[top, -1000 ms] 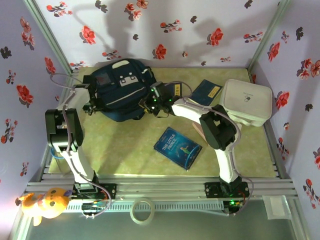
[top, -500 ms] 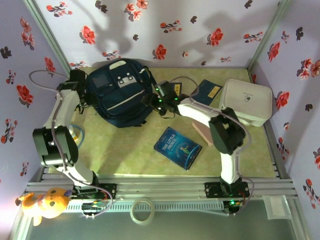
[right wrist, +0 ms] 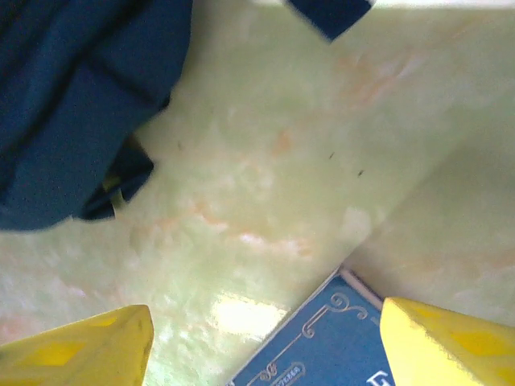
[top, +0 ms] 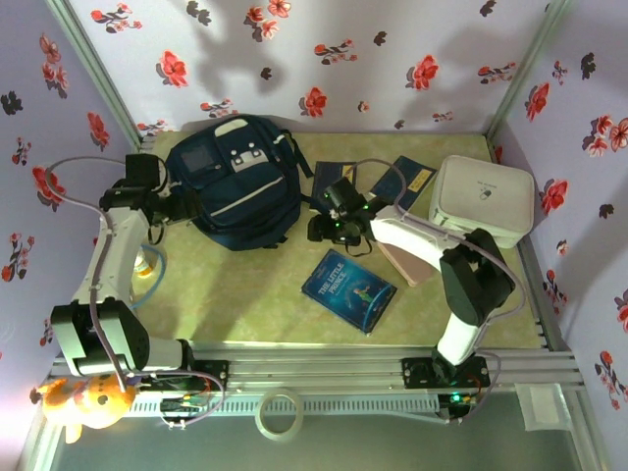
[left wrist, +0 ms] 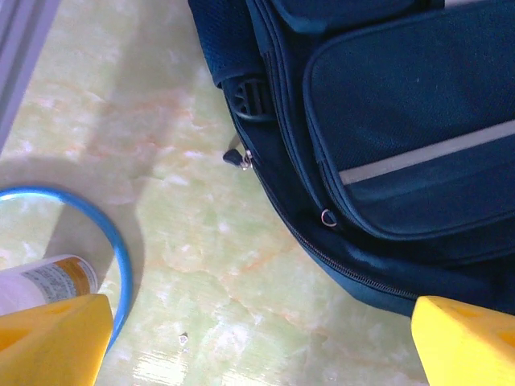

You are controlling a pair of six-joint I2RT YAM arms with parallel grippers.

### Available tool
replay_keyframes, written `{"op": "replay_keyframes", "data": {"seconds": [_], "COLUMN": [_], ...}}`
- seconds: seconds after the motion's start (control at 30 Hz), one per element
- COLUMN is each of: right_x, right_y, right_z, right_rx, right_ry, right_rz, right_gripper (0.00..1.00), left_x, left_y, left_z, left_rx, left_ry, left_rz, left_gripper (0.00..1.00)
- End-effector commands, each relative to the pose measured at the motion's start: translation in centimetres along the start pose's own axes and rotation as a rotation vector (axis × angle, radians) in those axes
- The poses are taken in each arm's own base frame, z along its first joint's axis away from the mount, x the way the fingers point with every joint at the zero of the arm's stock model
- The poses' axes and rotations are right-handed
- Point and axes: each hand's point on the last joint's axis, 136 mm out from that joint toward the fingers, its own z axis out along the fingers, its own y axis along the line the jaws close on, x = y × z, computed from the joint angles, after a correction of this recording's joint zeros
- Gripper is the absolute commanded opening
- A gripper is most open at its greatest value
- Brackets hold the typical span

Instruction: Pack the student bag

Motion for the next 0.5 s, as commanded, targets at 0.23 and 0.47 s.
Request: {"op": "replay_keyframes", "data": {"seconds": [0.23,0.47], "right_x": [5.8,5.6], "right_y": [-0.1,-3.5], "right_z": [4.4,6.1], "right_rx": [0.01,0.162], "right_ry": [0.212,0.183], "right_rz": [-0.02,0.027], "right_gripper": [0.75,0.75], "left_x": [0.2,0.4], "left_y": [-1.9,-2.2], "left_z": [-0.4,-0.7], "left_rx": [0.104,0.109], "left_ry": [-0.035,-0.042], "left_rz": [0.048,0.068], "left_gripper": [1.0,1.0]}}
